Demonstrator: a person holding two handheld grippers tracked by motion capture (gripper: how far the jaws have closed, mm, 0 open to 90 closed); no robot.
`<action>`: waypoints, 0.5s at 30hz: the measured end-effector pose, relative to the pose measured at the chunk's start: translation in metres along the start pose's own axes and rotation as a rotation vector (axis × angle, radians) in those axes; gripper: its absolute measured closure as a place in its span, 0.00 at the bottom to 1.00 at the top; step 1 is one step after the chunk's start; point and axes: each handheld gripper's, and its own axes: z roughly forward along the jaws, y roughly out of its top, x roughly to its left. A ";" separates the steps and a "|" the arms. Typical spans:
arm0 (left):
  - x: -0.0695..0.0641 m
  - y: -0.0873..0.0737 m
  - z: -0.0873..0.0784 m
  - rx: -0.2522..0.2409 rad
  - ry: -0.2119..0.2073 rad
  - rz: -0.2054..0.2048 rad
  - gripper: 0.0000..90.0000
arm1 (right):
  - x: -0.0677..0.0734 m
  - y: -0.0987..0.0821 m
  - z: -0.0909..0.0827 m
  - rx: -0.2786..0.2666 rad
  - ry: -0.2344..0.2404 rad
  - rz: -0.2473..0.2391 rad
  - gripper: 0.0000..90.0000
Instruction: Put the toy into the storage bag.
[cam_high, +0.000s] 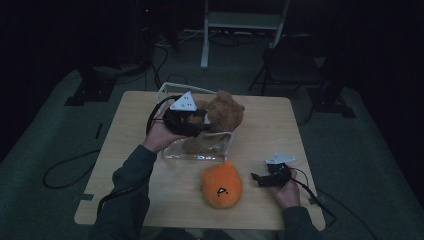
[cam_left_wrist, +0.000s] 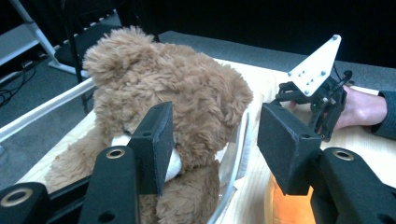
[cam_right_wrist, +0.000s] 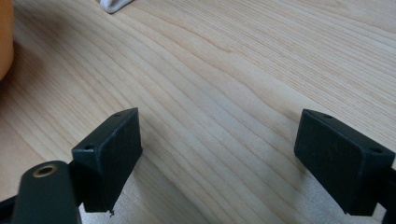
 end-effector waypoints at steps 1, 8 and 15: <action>-0.001 -0.001 0.000 0.001 -0.002 0.001 0.51 | 0.000 0.000 0.000 0.000 0.000 0.000 0.16; -0.007 -0.007 0.002 0.001 -0.018 0.006 0.52 | 0.000 0.000 0.000 0.000 0.000 0.000 0.16; -0.010 -0.013 0.001 -0.001 -0.025 0.008 0.53 | 0.000 0.000 0.000 0.000 0.000 0.000 0.16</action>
